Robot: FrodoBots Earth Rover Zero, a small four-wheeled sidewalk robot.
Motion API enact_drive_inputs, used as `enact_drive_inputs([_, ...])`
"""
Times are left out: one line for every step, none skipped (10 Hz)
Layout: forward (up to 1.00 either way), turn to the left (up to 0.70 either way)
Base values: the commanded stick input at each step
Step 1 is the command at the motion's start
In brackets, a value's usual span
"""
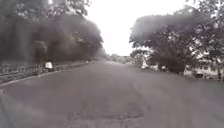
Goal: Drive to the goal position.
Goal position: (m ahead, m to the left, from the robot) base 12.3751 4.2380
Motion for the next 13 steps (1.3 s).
enact_drive_inputs([0.70, 0.00])
enact_drive_inputs([0.70, 0.00])
enact_drive_inputs([0.70, 0.00])
enact_drive_inputs([0.70, 0.00])
enact_drive_inputs([0.70, 0.00])
enact_drive_inputs([0.70, 0.00])
enact_drive_inputs([0.70, 0.00])
enact_drive_inputs([0.70, 0.00])
enact_drive_inputs([0.70, 0.00])
enact_drive_inputs([0.70, 0.00])
enact_drive_inputs([0.70, 0.00])
enact_drive_inputs([0.70, 0.00])
enact_drive_inputs([0.70, 0.00])
